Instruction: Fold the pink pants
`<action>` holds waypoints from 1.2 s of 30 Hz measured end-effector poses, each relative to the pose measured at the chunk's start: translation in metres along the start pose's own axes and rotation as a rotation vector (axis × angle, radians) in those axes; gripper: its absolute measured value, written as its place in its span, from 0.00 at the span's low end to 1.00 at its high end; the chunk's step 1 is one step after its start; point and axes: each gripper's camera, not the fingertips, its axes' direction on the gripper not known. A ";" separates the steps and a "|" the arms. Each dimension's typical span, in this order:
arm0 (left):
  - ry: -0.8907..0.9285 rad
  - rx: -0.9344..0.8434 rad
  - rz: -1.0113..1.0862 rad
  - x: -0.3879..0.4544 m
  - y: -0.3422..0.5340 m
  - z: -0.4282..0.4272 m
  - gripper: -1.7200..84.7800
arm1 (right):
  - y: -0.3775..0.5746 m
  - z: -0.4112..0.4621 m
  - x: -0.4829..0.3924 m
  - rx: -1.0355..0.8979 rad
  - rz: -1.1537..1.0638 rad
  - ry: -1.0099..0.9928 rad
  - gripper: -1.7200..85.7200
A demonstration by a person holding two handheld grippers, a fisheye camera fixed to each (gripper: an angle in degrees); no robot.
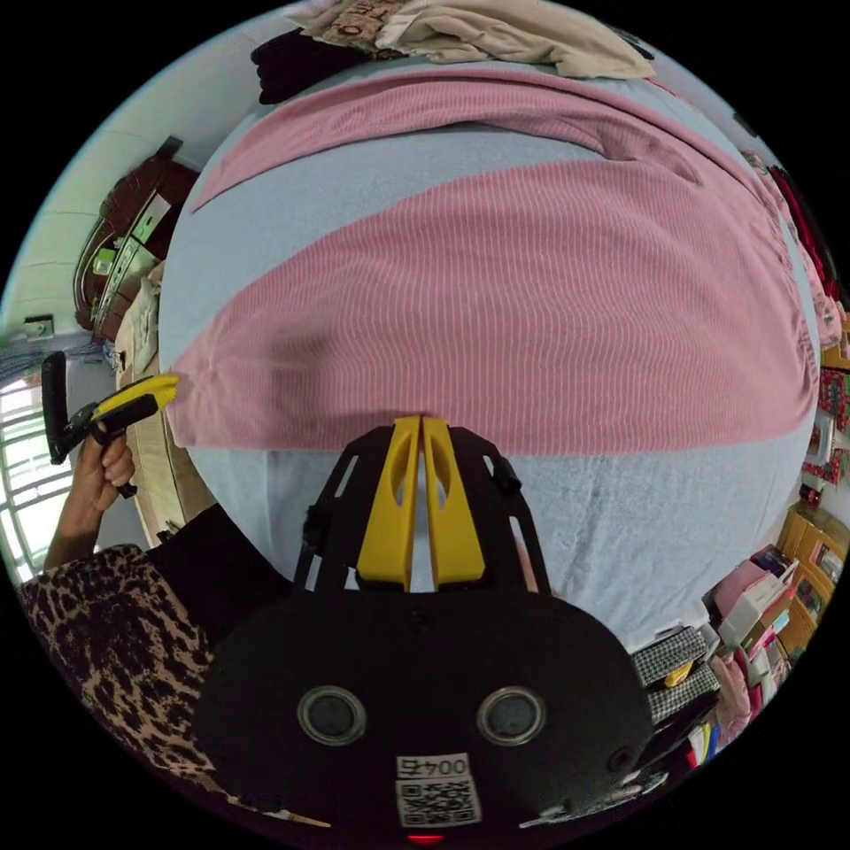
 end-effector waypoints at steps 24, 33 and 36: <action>-0.094 -0.130 0.859 0.066 -0.251 -0.091 0.13 | -0.006 0.112 -0.048 -0.006 0.398 -0.192 0.01; -0.355 -0.167 0.899 0.129 -0.340 -0.080 0.14 | -0.006 0.138 -0.055 0.055 0.525 -0.150 0.01; -0.295 -0.148 0.785 0.125 -0.360 -0.109 0.14 | -0.011 0.146 -0.061 0.037 0.529 -0.104 0.01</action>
